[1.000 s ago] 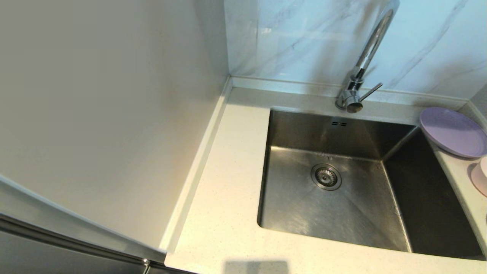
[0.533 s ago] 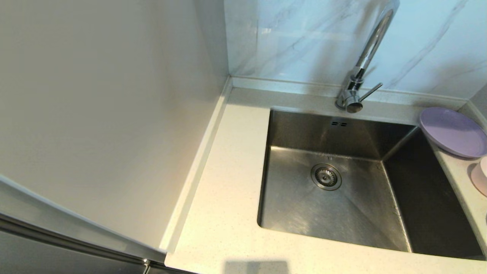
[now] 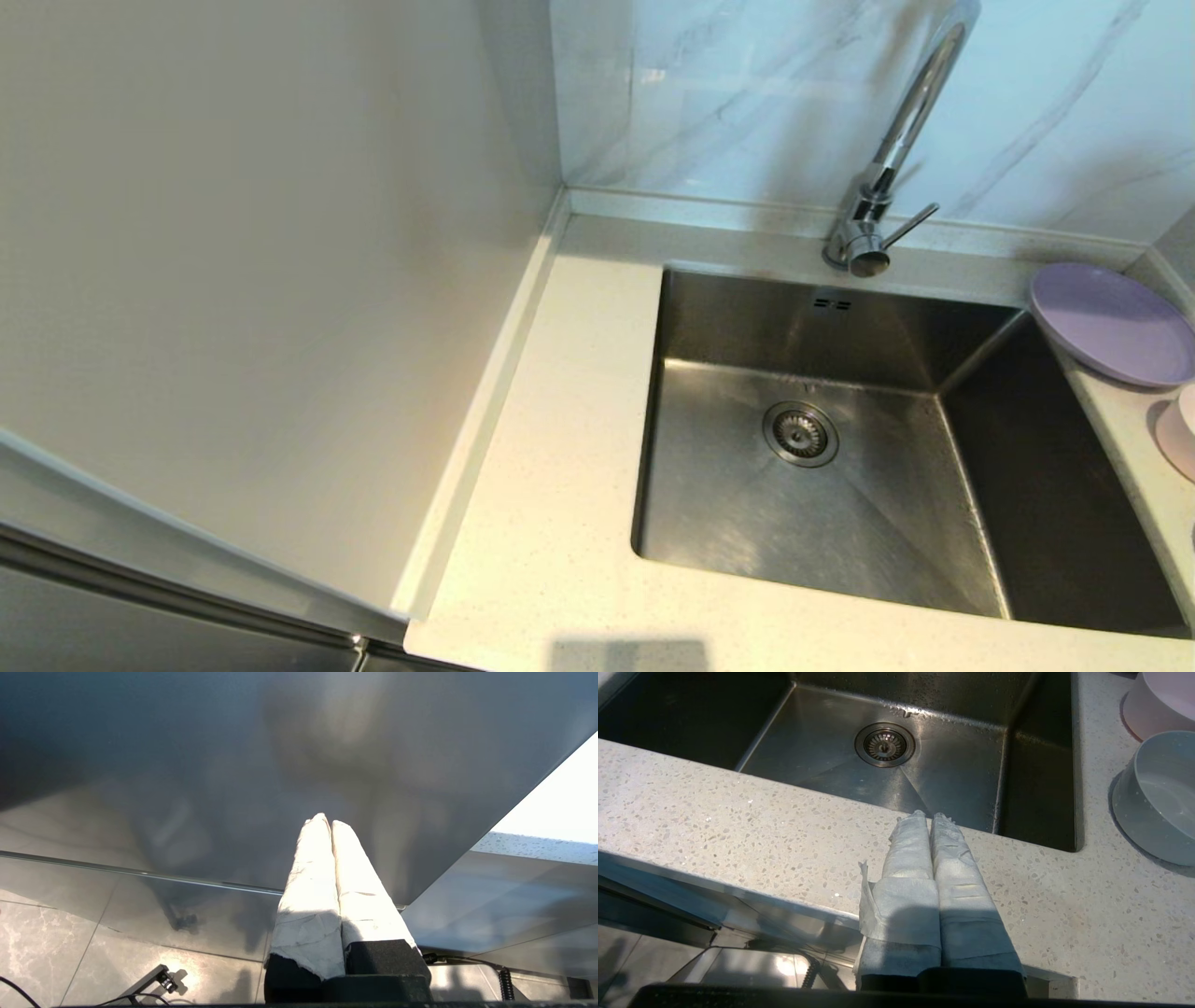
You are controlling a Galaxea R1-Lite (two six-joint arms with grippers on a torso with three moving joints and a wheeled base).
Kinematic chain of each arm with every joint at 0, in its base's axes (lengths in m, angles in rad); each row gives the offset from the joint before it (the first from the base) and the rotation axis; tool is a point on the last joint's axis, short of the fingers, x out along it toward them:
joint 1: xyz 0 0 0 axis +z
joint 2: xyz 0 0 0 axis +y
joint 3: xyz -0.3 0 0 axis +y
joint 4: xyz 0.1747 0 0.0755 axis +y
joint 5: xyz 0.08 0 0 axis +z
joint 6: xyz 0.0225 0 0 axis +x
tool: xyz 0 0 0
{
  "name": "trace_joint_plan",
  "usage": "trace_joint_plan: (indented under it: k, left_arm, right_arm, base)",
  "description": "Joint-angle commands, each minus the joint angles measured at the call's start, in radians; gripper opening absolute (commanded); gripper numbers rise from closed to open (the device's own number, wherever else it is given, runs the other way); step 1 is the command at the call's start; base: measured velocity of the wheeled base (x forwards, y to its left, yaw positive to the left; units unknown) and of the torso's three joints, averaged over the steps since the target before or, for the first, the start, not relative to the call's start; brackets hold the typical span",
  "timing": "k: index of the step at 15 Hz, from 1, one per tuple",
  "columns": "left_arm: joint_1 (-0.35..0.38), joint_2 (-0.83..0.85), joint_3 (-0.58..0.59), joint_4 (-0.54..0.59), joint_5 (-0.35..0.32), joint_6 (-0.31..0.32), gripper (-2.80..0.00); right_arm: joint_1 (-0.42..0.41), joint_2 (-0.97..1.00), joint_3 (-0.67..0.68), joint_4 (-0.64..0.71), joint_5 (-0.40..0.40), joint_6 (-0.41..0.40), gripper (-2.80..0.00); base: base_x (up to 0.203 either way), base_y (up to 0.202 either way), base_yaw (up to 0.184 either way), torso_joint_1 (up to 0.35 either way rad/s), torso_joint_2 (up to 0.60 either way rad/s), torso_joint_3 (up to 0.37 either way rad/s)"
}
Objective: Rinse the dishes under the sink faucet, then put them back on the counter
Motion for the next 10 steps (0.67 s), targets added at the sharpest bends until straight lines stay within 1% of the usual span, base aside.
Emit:
trace_joint_plan:
  k: [1, 10]
  left_arm:
    - [0.000, 0.000, 0.000, 0.000, 0.000, 0.000, -2.80]
    - [0.000, 0.000, 0.000, 0.000, 0.000, 0.000, -2.80]
  right_arm:
    - [0.000, 0.003, 0.009, 0.000, 0.000, -0.001, -2.80]
    - [0.000, 0.003, 0.009, 0.000, 0.001, -0.001, -2.80]
  base:
    - [0.000, 0.000, 0.000, 0.000, 0.00, 0.000]
    - [0.000, 0.000, 0.000, 0.000, 0.00, 0.000]
